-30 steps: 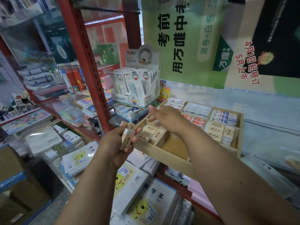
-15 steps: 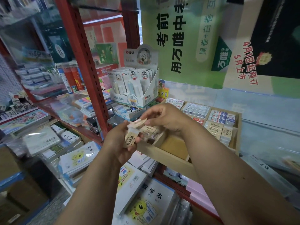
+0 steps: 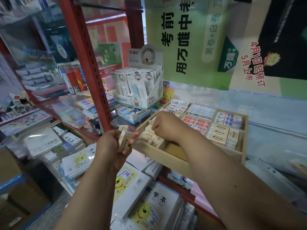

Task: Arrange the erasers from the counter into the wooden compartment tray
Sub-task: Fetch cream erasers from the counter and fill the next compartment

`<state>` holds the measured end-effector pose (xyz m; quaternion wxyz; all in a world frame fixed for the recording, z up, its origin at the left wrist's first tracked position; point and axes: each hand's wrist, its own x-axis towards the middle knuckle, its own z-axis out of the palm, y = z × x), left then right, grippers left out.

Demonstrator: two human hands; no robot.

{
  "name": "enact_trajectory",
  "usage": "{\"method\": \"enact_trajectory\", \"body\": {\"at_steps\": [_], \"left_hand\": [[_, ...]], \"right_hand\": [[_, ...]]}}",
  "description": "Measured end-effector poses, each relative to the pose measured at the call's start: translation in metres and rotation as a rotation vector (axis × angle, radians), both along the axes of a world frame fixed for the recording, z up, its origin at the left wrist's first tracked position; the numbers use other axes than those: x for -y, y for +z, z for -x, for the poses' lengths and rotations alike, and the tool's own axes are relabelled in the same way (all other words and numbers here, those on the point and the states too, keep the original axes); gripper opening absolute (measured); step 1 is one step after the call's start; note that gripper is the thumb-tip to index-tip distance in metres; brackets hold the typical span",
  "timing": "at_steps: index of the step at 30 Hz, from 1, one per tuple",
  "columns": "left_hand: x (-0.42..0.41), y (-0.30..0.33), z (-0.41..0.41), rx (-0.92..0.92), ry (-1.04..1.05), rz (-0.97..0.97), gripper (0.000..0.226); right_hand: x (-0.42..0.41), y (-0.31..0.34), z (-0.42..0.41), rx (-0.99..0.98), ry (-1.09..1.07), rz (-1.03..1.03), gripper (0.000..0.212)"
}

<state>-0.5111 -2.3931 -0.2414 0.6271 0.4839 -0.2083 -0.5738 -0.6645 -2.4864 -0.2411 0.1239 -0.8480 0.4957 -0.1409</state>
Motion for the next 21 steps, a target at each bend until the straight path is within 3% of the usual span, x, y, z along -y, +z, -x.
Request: {"method": "enact_trajectory", "body": {"at_steps": [2,7,10,13,21], "left_hand": [[-0.001,0.0,0.0,0.015,0.005,0.008,0.027],[0.001,-0.003,0.003,0.045,-0.035,0.022,0.023],[0.005,-0.006,0.005,0.024,-0.093,0.033,0.017],[0.01,-0.008,0.005,0.104,-0.134,0.029,0.033],[0.012,0.0,0.002,0.149,-0.273,0.011,0.023]], "right_hand": [[0.004,-0.003,0.0,0.003,-0.061,-0.04,0.016],[0.005,-0.002,-0.001,-0.145,-0.138,-0.036,0.04],[-0.002,0.004,0.003,0.224,0.029,-0.098,0.033],[-0.013,0.01,0.006,0.658,0.203,-0.335,0.039],[-0.014,0.013,0.009,0.847,0.268,-0.467,0.024]]}}
